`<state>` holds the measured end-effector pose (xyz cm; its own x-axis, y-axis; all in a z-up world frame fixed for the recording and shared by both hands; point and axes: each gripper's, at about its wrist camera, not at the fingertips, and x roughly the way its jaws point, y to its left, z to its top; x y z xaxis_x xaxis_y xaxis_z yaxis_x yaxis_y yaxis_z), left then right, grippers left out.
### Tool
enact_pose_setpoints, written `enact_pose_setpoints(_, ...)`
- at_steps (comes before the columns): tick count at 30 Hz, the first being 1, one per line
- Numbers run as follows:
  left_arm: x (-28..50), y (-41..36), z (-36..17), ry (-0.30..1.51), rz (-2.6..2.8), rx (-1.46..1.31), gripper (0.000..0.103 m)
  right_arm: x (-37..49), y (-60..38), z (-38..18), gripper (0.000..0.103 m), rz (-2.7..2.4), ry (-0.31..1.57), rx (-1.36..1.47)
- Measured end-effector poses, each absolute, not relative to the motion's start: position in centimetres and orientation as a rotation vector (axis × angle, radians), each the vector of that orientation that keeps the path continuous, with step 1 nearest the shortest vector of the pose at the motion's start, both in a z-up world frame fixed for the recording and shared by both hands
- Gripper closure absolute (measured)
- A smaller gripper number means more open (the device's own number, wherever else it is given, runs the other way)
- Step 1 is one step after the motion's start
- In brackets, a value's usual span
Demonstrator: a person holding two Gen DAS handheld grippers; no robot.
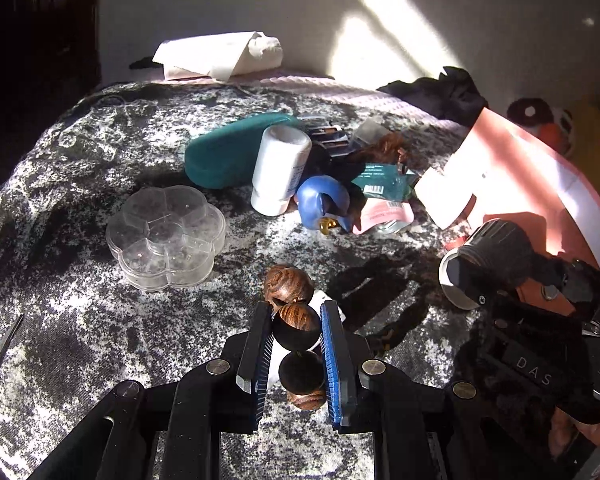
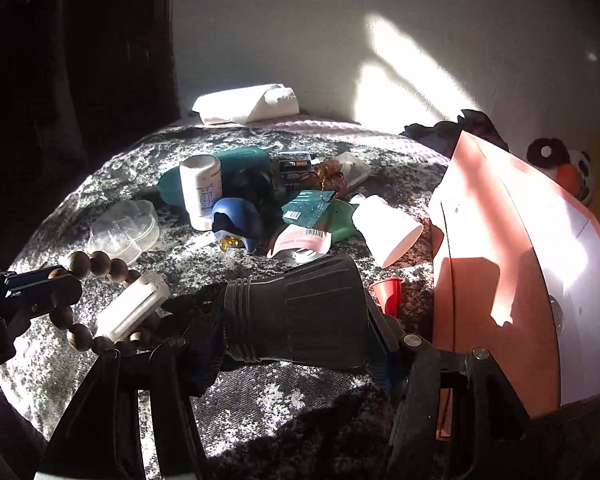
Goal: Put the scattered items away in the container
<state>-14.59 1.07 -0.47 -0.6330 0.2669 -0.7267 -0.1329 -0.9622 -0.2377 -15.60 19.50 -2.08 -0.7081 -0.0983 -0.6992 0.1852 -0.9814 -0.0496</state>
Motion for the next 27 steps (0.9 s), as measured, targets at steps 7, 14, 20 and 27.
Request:
enact_pose_setpoints(7, -13.6, 1.6, 1.7, -0.263, 2.629, -1.179, 0.085, -13.9, 19.4, -0.7, 0.041, -2.766, 0.175, 1.072)
enact_pose_setpoints(14, -12.6, 3.0, 5.0, -0.247, 2.637, -1.096, 0.085, -12.5, 20.2, 0.4, 0.041, -2.782, 0.167, 1.032)
enact_pose_setpoints(20, -11.9, 4.5, 6.9, -0.204, 2.649, -1.055, 0.085, -11.3, 21.3, 2.0, 0.041, -2.811, 0.140, 0.975)
enact_pose_setpoints(27, -10.8, 6.1, 8.2, -0.171, 2.649, -1.035, 0.085, -9.3, 22.5, 4.3, 0.041, -2.844, 0.119, 0.898)
